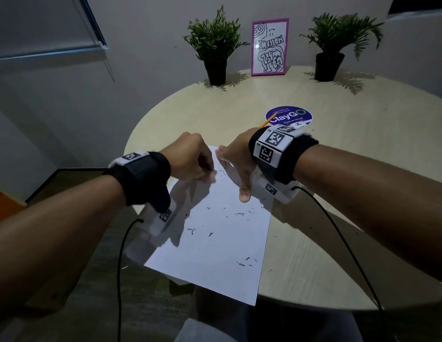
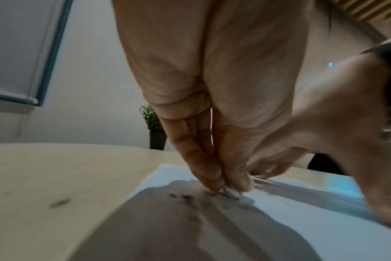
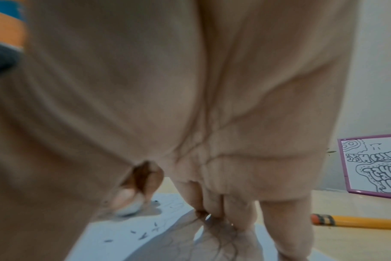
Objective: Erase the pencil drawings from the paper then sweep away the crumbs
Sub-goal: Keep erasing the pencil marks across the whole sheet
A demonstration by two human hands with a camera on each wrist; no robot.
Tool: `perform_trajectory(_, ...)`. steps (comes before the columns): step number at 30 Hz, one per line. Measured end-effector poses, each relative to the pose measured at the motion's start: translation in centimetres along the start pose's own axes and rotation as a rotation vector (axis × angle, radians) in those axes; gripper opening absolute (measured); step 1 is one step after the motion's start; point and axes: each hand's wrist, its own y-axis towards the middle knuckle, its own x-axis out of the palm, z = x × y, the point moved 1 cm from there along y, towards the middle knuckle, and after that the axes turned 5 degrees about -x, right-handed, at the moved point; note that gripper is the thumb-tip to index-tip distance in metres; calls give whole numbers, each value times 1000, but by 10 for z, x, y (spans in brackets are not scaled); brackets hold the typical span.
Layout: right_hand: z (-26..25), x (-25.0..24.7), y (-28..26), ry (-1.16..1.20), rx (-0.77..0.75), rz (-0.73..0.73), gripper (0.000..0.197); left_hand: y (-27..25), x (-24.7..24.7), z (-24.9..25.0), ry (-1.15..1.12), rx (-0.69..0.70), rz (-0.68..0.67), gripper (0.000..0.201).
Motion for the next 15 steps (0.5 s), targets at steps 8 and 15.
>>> perform_trajectory(8,0,0,1,-10,13,9,121,4,-3,-9,20,0,9,11)
perform_trajectory(15,1,0,-1,-18,-3,-4,110,8,6,-21,7,-58,69,16)
